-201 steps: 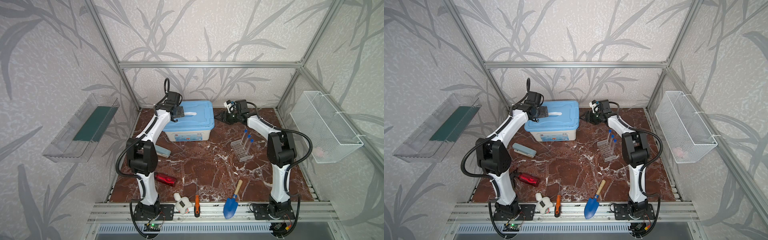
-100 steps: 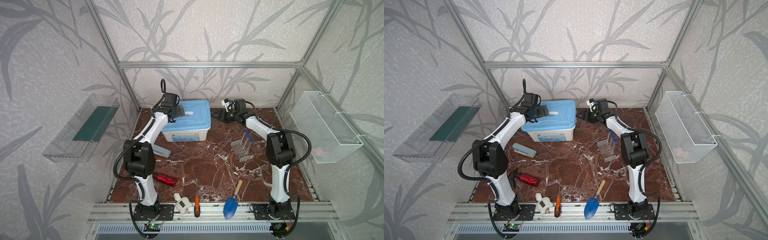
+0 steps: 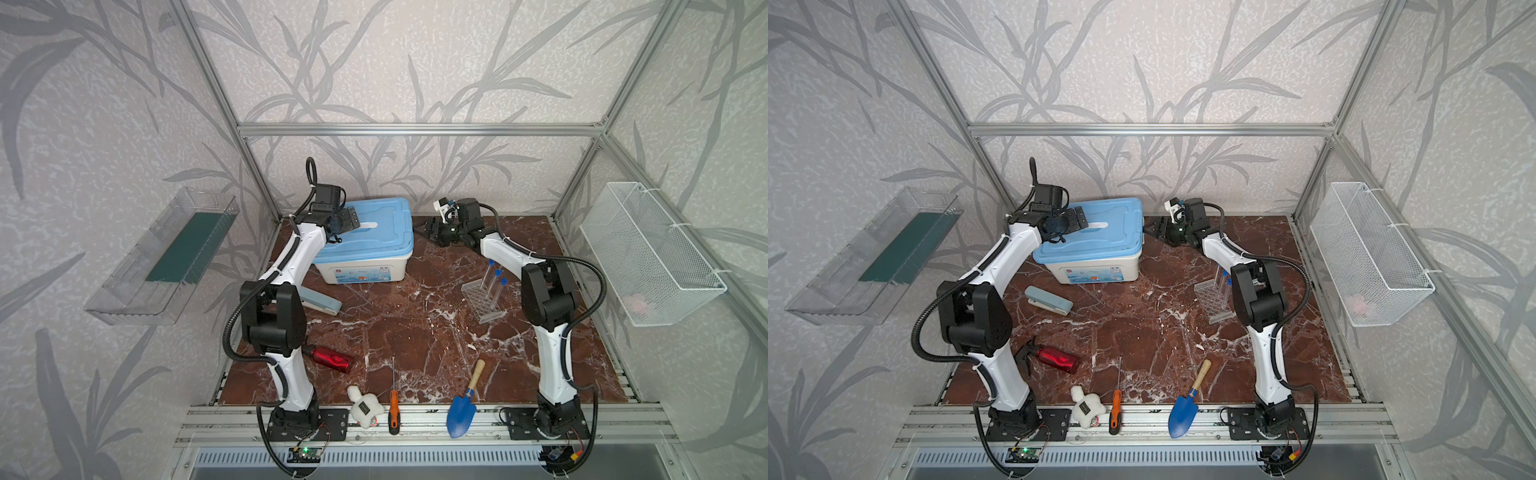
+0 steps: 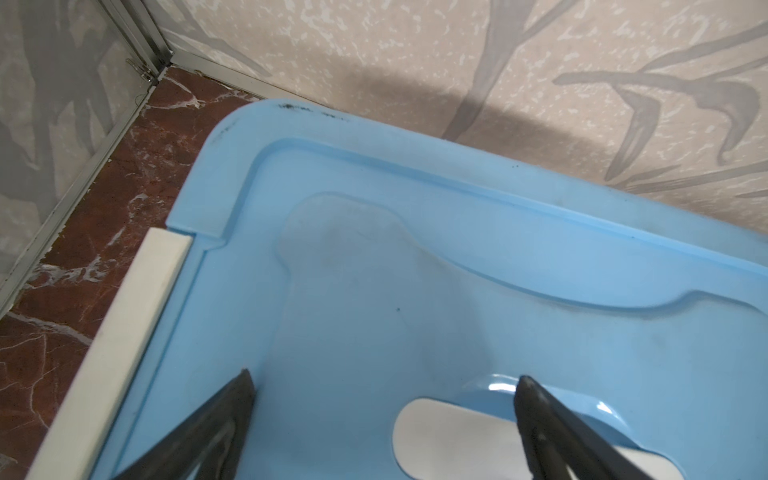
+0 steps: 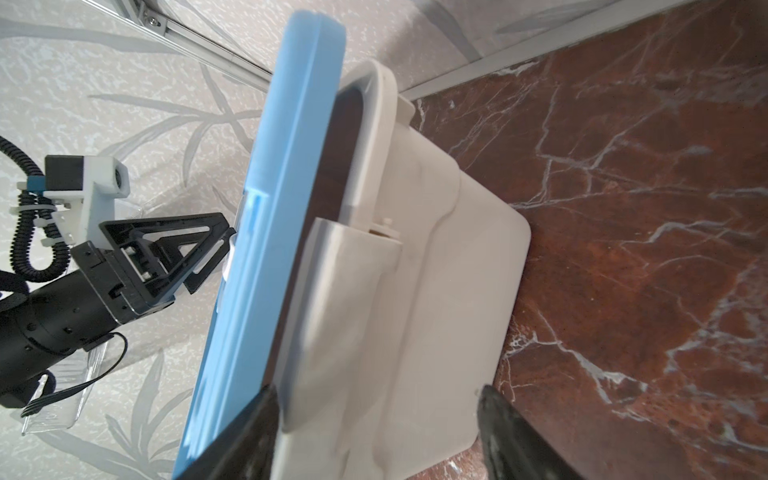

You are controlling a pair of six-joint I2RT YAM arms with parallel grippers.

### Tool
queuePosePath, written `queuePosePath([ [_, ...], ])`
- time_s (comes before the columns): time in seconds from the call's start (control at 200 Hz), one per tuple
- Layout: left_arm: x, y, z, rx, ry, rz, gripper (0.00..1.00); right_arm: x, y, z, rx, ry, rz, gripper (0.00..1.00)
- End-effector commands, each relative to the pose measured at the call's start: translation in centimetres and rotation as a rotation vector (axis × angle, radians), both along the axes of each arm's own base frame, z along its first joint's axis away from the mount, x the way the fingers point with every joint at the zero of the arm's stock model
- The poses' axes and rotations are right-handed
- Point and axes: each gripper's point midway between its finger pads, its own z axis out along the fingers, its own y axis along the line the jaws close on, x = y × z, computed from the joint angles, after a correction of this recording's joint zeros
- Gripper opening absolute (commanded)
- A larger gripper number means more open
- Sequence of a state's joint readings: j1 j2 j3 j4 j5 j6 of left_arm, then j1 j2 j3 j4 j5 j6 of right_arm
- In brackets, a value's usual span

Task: Organize the chemistry lab equipment

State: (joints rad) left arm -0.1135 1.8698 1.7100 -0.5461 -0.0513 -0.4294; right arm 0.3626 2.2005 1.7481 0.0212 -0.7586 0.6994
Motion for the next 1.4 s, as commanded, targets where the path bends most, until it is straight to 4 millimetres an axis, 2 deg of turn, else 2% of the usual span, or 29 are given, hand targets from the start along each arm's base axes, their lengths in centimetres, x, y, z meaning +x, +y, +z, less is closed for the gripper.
queuePosePath([
  [0.0, -0.9, -0.7, 0.8, -0.010, 0.004, -0.026, 0.99, -1.0, 2.3, 2.7, 0.037, -0.085, 0.060, 0.78],
  [0.13, -1.9, 2.6, 1.7, 0.096, 0.019, 0.077, 0.99, -0.6, 2.3, 2.5, 0.024, -0.086, 0.026, 0.81],
  [0.27, -2.1, 3.6, 2.0, 0.126, 0.016, 0.086, 0.99, -0.5, 2.8, 1.7, -0.122, -0.134, 0.012, 0.82],
  [0.32, -1.9, 3.4, 1.8, 0.118, 0.019, 0.073, 0.99, -0.3, 2.5, 1.0, -0.176, -0.113, -0.009, 0.82],
  [0.38, -1.6, 2.6, 1.2, 0.099, 0.024, 0.031, 0.99, 0.2, 1.0, 0.0, -0.197, -0.059, -0.064, 0.80],
  [0.46, -1.4, 1.6, 0.5, 0.075, 0.037, -0.009, 0.99, 0.6, -0.4, 0.3, -0.120, -0.046, -0.103, 0.76],
  [0.515, -1.2, 1.2, 0.0, 0.079, 0.048, -0.021, 0.99, 0.7, -0.6, 0.8, -0.066, -0.052, -0.114, 0.75],
  [0.695, -0.9, 1.6, -2.5, 0.099, 0.129, -0.015, 0.98, 0.5, -0.6, 0.0, -0.055, -0.008, -0.104, 0.70],
  [0.885, -1.5, 2.1, -4.3, 0.119, 0.182, 0.004, 0.96, 0.9, -3.0, -0.2, 0.013, 0.032, -0.195, 0.68],
  [0.95, -1.6, 2.1, -4.5, 0.119, 0.186, 0.014, 0.95, 1.3, -3.9, -0.9, 0.024, 0.057, -0.220, 0.68],
  [1.039, -1.6, 1.8, -4.6, 0.111, 0.188, -0.001, 0.94, 1.4, -4.1, -1.5, -0.010, 0.071, -0.217, 0.68],
  [1.164, -1.6, 0.8, -4.5, 0.187, 0.200, -0.039, 0.93, 1.5, -3.0, -0.4, 0.010, 0.045, -0.185, 0.69],
  [1.279, -1.7, -0.2, -4.1, 0.168, 0.206, -0.057, 0.93, 2.0, -3.6, 1.1, 0.050, 0.000, -0.206, 0.77],
  [1.394, -1.3, -0.6, -3.2, 0.152, 0.170, -0.049, 0.92, 2.5, -3.5, 1.4, 0.088, 0.012, -0.201, 0.84],
])
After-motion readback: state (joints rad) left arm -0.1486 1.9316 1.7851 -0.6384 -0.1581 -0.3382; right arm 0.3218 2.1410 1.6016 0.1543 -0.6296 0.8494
